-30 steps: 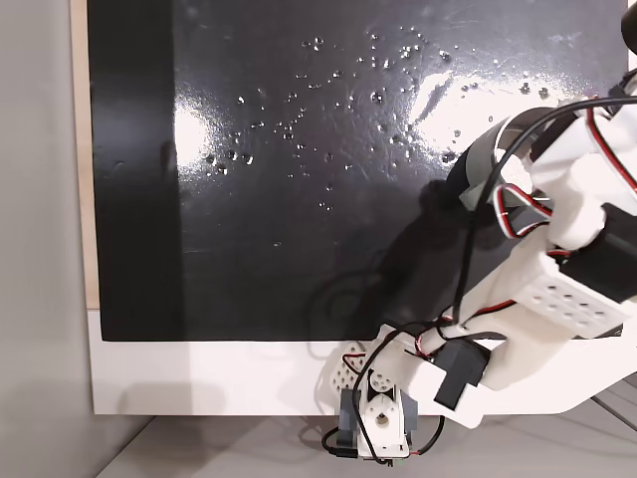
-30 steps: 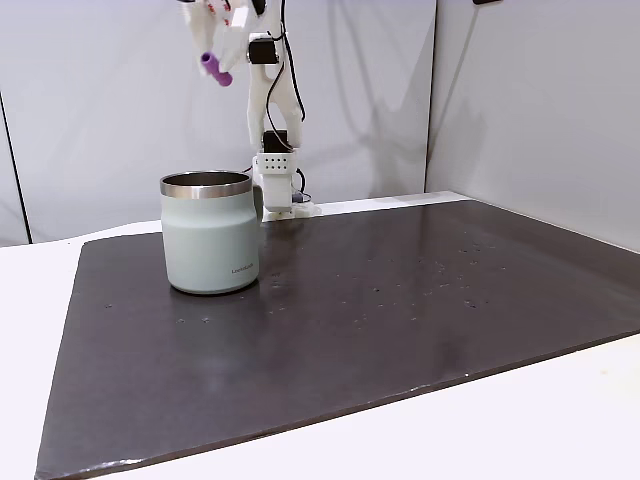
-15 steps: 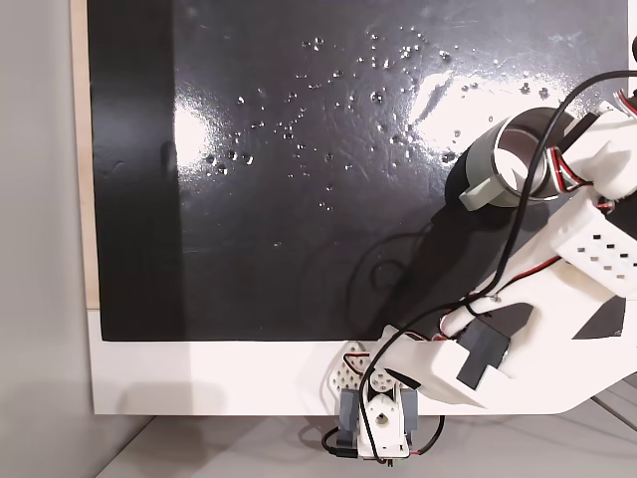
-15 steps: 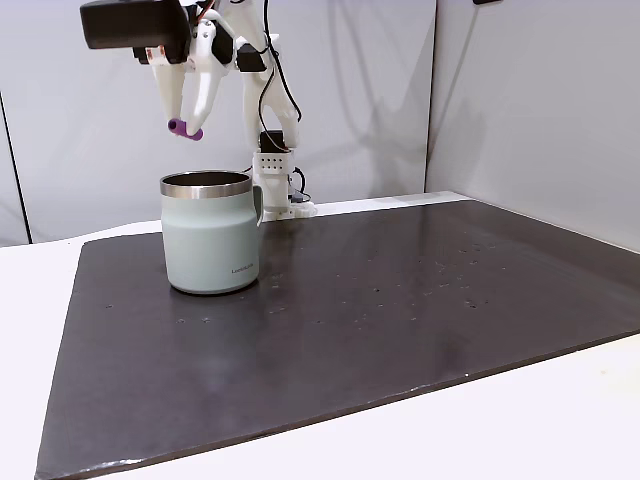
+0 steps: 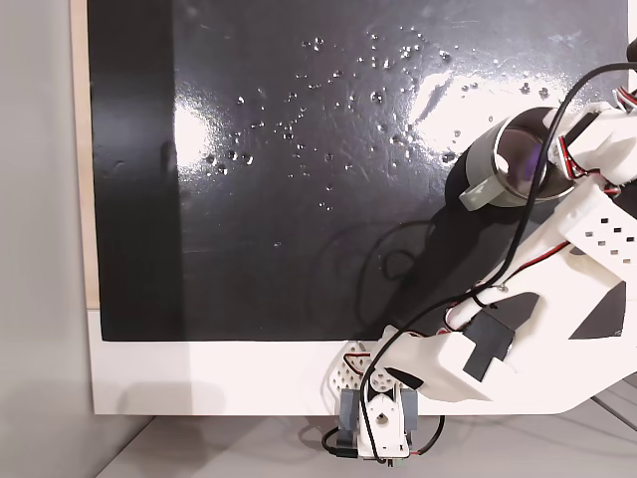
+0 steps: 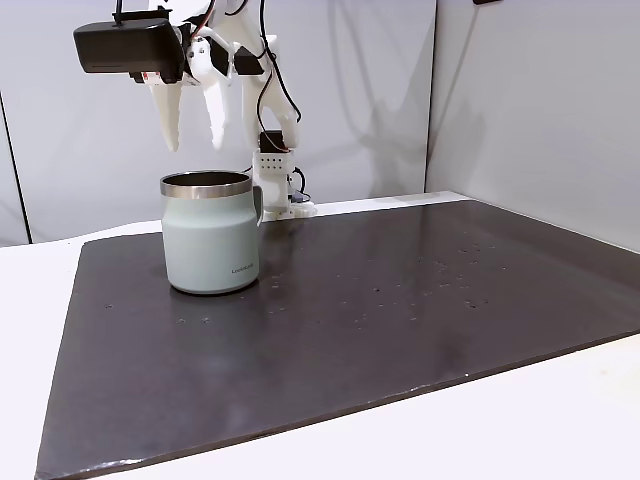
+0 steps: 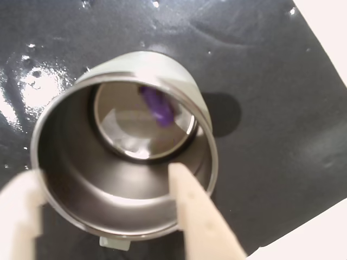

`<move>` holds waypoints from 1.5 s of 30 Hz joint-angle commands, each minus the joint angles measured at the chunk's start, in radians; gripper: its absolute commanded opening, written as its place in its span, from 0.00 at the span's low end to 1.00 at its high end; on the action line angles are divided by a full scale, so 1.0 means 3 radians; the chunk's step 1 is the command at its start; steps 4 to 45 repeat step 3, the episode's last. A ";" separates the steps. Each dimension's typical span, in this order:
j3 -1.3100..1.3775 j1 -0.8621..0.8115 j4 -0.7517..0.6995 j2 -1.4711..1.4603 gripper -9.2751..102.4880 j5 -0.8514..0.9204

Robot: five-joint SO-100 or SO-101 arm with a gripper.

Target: Grasp a pengrip and put it in the cup.

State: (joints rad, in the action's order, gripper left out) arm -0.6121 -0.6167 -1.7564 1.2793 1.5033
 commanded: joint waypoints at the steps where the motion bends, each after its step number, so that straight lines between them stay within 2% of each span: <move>1: 0.0020 -0.0015 0.0046 0.0046 0.34 -0.0031; 45: 0.0020 -0.0015 0.0046 0.0046 0.34 -0.0036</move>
